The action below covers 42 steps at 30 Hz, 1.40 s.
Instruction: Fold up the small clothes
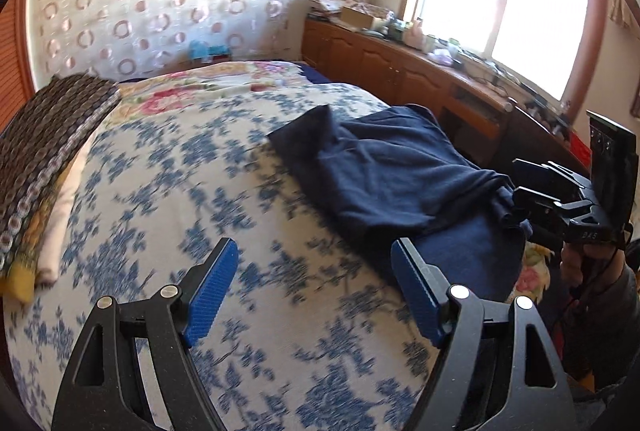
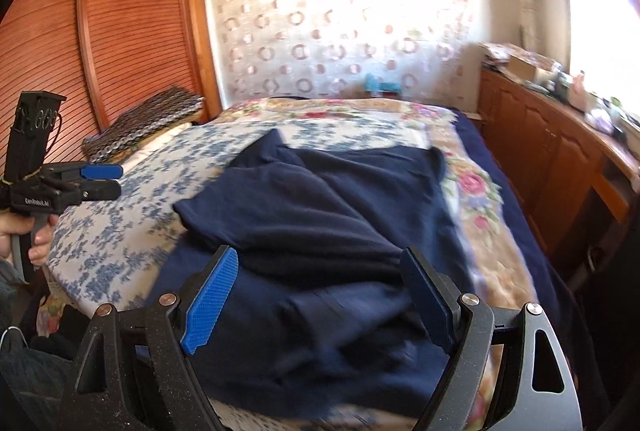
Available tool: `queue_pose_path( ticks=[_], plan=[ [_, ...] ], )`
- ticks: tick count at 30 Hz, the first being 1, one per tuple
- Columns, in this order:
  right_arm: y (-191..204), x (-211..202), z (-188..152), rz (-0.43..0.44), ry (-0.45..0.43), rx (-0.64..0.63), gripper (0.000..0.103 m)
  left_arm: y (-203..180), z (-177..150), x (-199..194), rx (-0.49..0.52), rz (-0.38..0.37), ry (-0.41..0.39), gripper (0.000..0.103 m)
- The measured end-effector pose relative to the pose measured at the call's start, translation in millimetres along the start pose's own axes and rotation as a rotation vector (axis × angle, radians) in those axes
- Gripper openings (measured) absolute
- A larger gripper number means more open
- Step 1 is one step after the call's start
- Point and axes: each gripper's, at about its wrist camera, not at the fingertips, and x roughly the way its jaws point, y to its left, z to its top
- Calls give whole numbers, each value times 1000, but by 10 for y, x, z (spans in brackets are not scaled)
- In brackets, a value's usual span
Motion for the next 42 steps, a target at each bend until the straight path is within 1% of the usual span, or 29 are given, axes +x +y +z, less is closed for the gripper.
queue_pose_path(
  ticks=[4, 9, 12, 16, 21, 23, 24, 26, 27, 28, 29, 30, 31, 34, 36, 40, 42],
  plan=[
    [175, 253, 135, 57, 32, -53, 85, 111, -74, -54, -23, 20, -11, 80],
    [366, 601, 288, 147, 99, -112, 85, 168, -130, -118, -27, 43, -28, 80],
    [432, 770, 320, 171, 137, -141, 84, 163, -149, -136, -18, 49, -30, 80],
    [468, 1023, 357, 179, 193, -171, 81, 147, -169, -139, -9, 48, -29, 80],
    [519, 1231, 400, 144, 266, -239, 76, 158, -194, -124, -15, 42, -23, 80],
    [553, 1317, 396, 129, 288, -265, 70, 160, -207, -124, -17, 40, -21, 80],
    [567, 1348, 392, 123, 296, -276, 64, 159, -214, -122, -18, 39, -20, 80],
    [596, 1387, 385, 115, 305, -296, 47, 164, -226, -116, -20, 38, -17, 80],
    [619, 1379, 388, 124, 305, -300, 22, 164, -232, -115, -20, 38, -16, 80],
    [651, 1367, 406, 140, 303, -306, 11, 164, -232, -111, -20, 38, -14, 80],
    [659, 1333, 433, 146, 294, -319, 11, 163, -236, -107, -19, 37, -13, 80],
    [653, 1303, 460, 149, 287, -320, 6, 162, -237, -104, -18, 37, -13, 80],
    [636, 1269, 489, 151, 278, -312, 5, 162, -238, -102, -19, 36, -13, 80],
    [523, 1112, 626, 136, 235, -295, 5, 156, -241, -98, -19, 33, -13, 80],
    [403, 1015, 744, 133, 205, -260, 5, 142, -242, -94, -16, 31, -11, 80],
    [57, 913, 1021, 92, 158, -199, 4, 108, -239, -69, -7, 27, -6, 80],
    [-137, 900, 1130, 46, 145, -177, 4, 91, -240, -59, -3, 24, -4, 80]
  ],
)
